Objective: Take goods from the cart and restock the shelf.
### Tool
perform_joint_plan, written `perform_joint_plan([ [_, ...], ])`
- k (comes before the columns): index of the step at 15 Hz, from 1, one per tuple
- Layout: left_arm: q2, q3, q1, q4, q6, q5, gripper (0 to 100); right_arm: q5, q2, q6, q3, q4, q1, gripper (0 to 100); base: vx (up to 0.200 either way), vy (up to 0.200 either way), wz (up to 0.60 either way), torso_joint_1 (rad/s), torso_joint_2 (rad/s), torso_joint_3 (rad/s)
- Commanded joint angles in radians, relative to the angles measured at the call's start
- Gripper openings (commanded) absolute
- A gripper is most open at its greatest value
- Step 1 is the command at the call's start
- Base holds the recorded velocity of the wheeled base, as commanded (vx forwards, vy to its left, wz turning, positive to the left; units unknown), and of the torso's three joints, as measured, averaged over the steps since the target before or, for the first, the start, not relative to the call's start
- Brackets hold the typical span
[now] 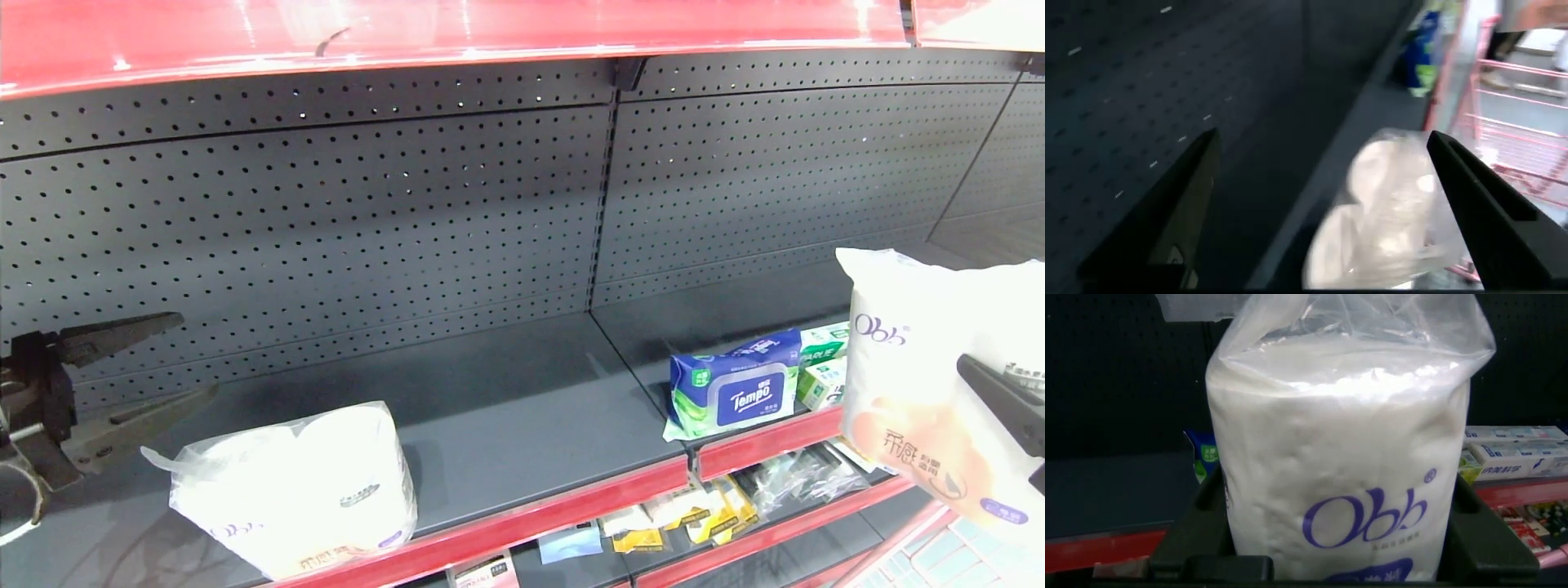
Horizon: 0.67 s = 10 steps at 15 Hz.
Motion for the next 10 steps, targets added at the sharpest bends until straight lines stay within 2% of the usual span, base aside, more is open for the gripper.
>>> perform_joint_plan([
  [1,0.0,0.003,0.025,-0.002,0.0,0.063,100,0.0,0.017,0.002,-0.009,-0.001,0.001,0,0.0,0.0,0.0,0.0,0.0,0.0],
  [3,0.0,-0.011,0.042,-0.002,-0.003,0.161,100,0.0,0.022,0.011,-0.009,0.0,0.001,0,0.0,0.0,0.0,0.0,0.0,0.0],
  [4,-0.004,-0.017,0.045,-0.005,-0.002,0.322,100,0.0,0.023,0.012,-0.011,-0.001,0.001,0,0.0,0.0,0.0,0.0,0.0,0.0],
  [6,-0.026,-0.029,0.044,-0.028,-0.005,0.693,100,-0.027,0.02,0.008,-0.014,0.0,-0.011,0,0.0,0.0,0.0,0.0,0.0,0.0],
  [7,-0.033,-0.026,0.044,-0.043,-0.008,0.815,100,-0.046,0.02,0.006,-0.011,0.0,-0.022,0,0.0,0.0,0.0,0.0,0.0,0.0],
  [8,-0.067,-0.011,0.036,-0.057,-0.036,1.062,100,-0.062,0.019,0.002,-0.009,0.0,-0.027,0,0.0,0.0,0.0,0.0,0.0,0.0],
  [9,-0.092,-0.002,0.024,-0.054,-0.063,1.166,100,-0.061,0.022,0.002,-0.009,0.0,-0.025,0,0.0,0.0,0.0,0.0,0.0,0.0],
  [10,-0.147,0.046,0.004,-0.053,-0.148,1.285,100,-0.056,0.023,0.002,-0.012,0.0,-0.019,0,0.0,0.0,0.0,0.0,0.0,0.0],
])
